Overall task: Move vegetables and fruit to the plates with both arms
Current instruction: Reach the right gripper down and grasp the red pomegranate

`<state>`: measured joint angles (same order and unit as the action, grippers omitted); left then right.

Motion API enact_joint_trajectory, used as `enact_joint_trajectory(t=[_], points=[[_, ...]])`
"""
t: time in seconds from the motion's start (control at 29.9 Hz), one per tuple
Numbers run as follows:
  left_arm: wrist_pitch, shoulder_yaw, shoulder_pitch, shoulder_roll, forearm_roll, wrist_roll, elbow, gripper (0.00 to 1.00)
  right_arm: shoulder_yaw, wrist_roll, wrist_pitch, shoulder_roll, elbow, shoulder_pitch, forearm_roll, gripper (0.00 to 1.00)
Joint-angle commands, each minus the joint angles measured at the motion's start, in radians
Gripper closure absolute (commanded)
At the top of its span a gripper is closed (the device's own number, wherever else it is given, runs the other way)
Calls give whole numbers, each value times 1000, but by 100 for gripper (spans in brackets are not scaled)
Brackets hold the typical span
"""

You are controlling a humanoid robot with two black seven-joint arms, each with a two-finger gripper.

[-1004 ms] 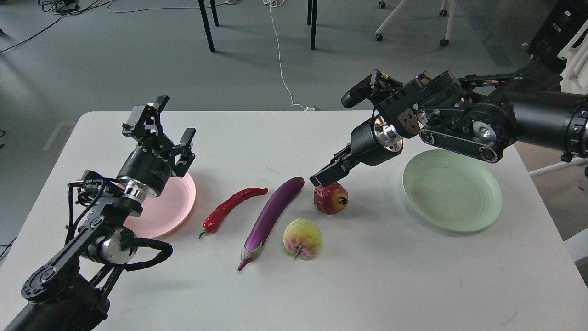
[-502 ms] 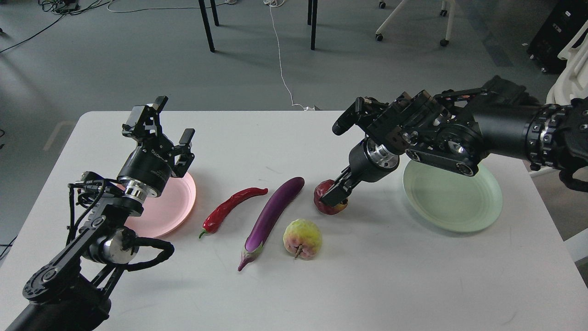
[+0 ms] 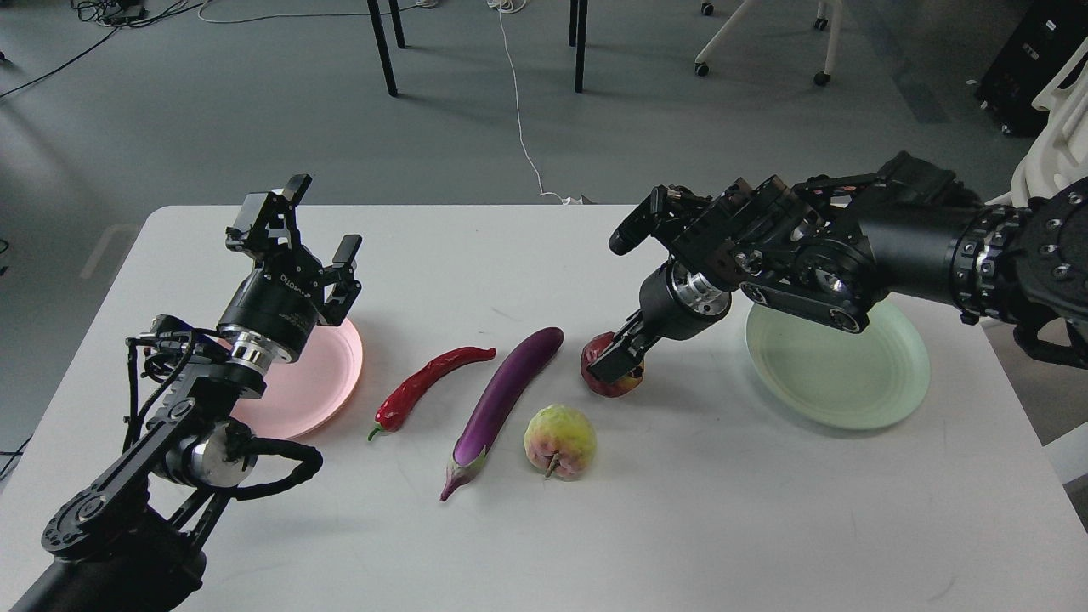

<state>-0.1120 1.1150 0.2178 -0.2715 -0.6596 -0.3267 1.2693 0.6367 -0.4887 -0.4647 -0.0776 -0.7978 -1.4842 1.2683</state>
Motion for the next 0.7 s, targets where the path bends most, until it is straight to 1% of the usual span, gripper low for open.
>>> enact_joint_trajectory(t=[0.0, 0.3, 0.37, 0.5, 0.67], points=[[0, 0, 0, -2, 0, 0, 4, 2, 0, 0, 4, 1, 0, 7, -1, 4], [0, 2, 0, -5, 1, 0, 5, 2, 5, 0, 24, -1, 0, 16, -1, 13], [0, 2, 0, -5, 1, 0, 5, 2, 12, 0, 24, -1, 0, 16, -1, 17], [0, 3, 0, -5, 1, 0, 5, 2, 18, 0, 24, -1, 0, 15, -1, 40], [0, 3, 0, -5, 1, 0, 5, 2, 20, 0, 24, -5, -1, 7, -1, 57]])
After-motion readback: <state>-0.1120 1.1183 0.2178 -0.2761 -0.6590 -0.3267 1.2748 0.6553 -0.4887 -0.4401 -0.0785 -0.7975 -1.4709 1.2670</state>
